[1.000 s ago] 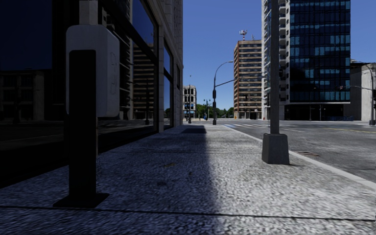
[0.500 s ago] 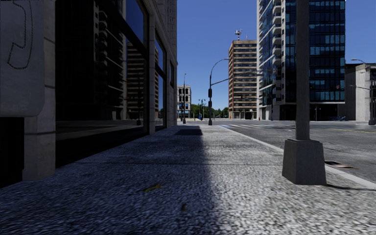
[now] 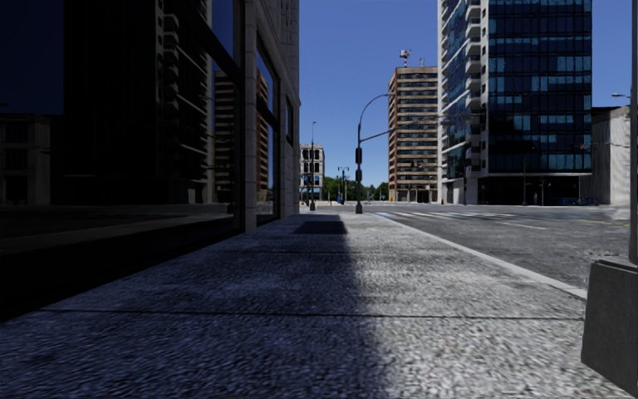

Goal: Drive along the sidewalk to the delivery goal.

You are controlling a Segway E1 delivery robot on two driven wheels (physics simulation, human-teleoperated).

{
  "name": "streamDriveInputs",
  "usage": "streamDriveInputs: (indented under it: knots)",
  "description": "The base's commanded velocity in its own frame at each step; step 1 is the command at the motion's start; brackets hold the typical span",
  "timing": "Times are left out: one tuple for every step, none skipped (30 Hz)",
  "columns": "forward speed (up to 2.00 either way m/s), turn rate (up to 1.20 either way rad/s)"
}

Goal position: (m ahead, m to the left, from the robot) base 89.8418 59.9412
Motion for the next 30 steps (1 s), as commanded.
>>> streamDriveInputs:
  knots:
    - [2.00,0.00]
    - [2.00,0.00]
    - [2.00,0.00]
    - [2.00,0.00]
    - [2.00,0.00]
    - [2.00,0.00]
    - [2.00,0.00]
    - [2.00,0.00]
    - [2.00,0.00]
    - [2.00,0.00]
    - [2.00,0.00]
    - [2.00,0.00]
    - [2.00,0.00]
    - [2.00,0.00]
    - [2.00,0.00]
    - [2.00,0.00]
    - [2.00,0.00]
    - [2.00,0.00]
    - [2.00,0.00]
    - [2.00,0.00]
    - [2.00,0.00]
    - [2.00,0.00]
    - [2.00,0.00]
    - [2.00,0.00]
    - [2.00,0.00]
    - [2.00,0.00]
    - [2.00,0.00]
    - [2.00,0.00]
    - [2.00,0.00]
    - [2.00,0.00]
